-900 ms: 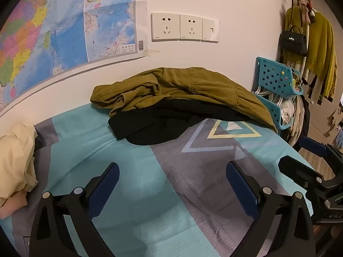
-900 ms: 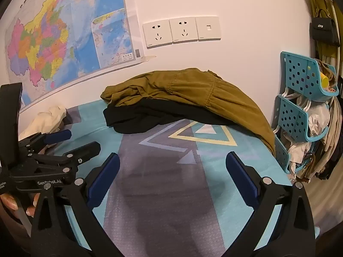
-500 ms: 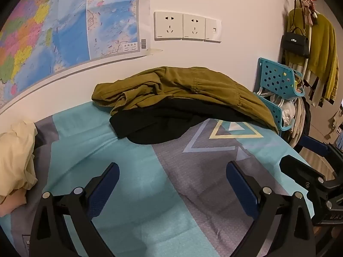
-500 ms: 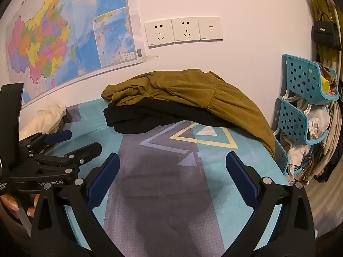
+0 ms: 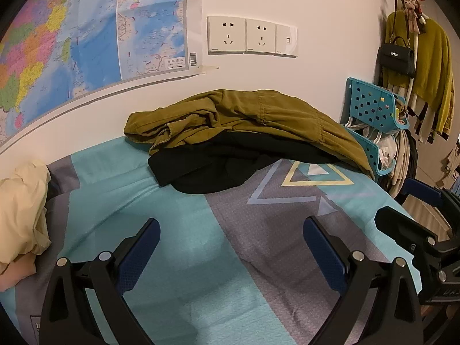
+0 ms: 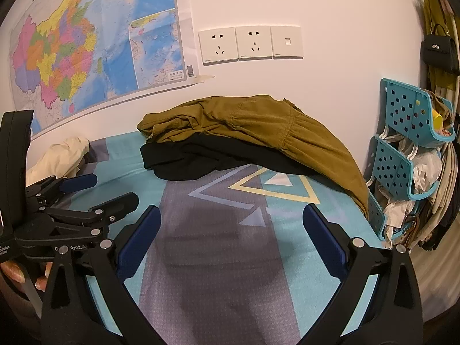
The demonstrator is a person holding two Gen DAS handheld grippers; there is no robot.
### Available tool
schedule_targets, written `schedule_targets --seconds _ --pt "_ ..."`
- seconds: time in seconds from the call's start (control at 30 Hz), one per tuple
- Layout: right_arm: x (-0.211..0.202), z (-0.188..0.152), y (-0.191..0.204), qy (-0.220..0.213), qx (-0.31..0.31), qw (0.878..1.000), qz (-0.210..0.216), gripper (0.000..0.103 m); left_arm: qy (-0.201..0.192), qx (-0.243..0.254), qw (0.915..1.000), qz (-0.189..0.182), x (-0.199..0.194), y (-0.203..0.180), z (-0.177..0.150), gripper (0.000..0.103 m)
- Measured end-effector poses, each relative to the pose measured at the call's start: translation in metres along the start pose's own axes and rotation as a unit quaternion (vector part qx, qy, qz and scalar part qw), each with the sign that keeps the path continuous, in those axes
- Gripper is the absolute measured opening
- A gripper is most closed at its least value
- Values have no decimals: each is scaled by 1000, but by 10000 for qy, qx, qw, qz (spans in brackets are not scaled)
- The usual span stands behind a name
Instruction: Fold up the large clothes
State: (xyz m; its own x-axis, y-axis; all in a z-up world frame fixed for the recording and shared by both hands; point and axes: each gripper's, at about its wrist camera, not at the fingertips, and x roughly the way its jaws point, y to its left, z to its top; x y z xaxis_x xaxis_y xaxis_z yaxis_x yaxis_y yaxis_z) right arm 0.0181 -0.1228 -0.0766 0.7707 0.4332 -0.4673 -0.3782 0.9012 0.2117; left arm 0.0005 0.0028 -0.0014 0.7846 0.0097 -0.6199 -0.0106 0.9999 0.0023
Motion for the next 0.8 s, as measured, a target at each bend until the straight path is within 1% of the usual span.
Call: schedule_targets --seconds 0.8 --pt "5 6 6 -3 -179 9998 -27 97 22 -96 9999 20 1 6 1 96"
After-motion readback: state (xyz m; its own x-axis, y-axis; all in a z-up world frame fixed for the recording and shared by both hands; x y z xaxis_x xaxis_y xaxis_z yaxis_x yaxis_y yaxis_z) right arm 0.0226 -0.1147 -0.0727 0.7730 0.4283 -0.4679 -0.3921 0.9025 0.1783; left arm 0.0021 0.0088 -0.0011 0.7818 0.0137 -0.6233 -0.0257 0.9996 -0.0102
